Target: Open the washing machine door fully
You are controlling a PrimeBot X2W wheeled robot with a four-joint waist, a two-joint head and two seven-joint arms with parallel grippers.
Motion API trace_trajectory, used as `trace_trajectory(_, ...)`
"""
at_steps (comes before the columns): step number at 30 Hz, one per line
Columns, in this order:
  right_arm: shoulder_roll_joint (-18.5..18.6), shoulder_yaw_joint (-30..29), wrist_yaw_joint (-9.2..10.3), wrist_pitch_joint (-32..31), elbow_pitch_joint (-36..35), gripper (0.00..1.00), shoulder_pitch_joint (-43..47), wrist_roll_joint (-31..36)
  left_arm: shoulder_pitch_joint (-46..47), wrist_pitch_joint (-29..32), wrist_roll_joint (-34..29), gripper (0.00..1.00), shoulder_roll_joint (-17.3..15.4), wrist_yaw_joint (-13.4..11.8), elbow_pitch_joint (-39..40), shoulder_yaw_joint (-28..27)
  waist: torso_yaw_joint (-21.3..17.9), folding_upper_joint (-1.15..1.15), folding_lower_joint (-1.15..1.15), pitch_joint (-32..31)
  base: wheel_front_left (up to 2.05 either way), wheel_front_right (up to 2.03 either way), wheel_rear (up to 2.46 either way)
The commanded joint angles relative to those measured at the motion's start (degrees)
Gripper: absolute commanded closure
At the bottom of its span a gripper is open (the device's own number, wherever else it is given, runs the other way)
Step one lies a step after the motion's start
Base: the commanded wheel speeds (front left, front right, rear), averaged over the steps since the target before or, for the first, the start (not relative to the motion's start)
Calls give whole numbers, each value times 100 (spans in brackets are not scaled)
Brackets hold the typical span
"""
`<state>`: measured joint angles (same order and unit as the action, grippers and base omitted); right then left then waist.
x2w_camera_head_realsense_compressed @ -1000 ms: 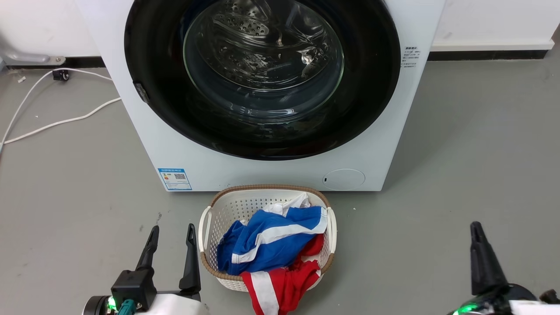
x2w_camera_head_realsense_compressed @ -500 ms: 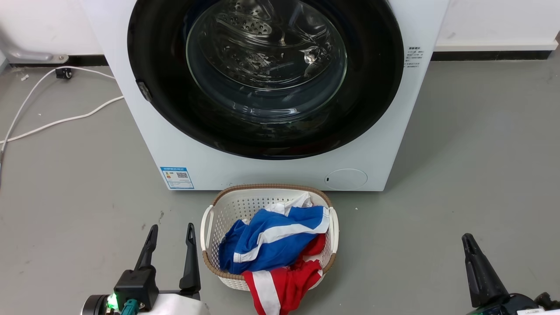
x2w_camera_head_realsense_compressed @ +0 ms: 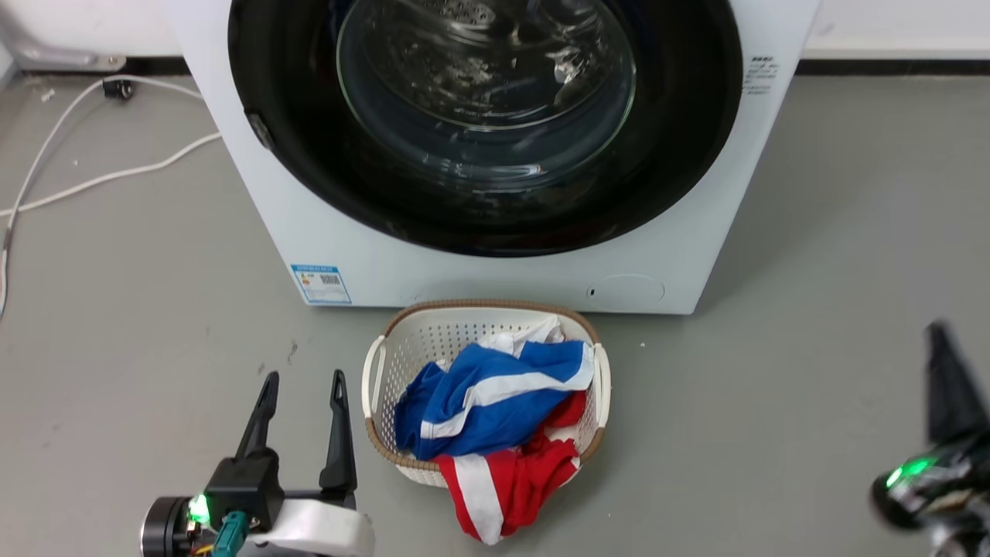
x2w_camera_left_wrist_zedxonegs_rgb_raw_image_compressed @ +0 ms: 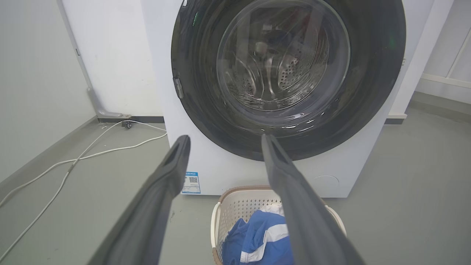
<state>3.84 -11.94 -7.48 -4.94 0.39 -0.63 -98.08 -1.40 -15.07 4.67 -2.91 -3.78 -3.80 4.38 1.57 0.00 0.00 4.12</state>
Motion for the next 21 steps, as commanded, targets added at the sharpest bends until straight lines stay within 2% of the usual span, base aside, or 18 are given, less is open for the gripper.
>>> trace_trajectory(1,113,-152,-2,-11,115,100,-315,47,112,-16,-55,0,1,-24,49,6,56,0,0,128,0,0,0)
trace_trajectory(9,839,-655,-2,-157,1041,100,-2053,313,474,-16,-142,0,1,-1,202,32,281,0,0,775,0,0,0)
trace_trajectory(16,1615,-508,-2,-536,1778,100,-3495,610,839,-16,-58,0,2,-67,359,136,527,0,0,1468,0,0,0)
trace_trajectory(21,1976,-218,-2,-799,2203,100,-4285,835,1053,-16,3,0,2,-92,425,195,641,0,0,1845,0,0,0)
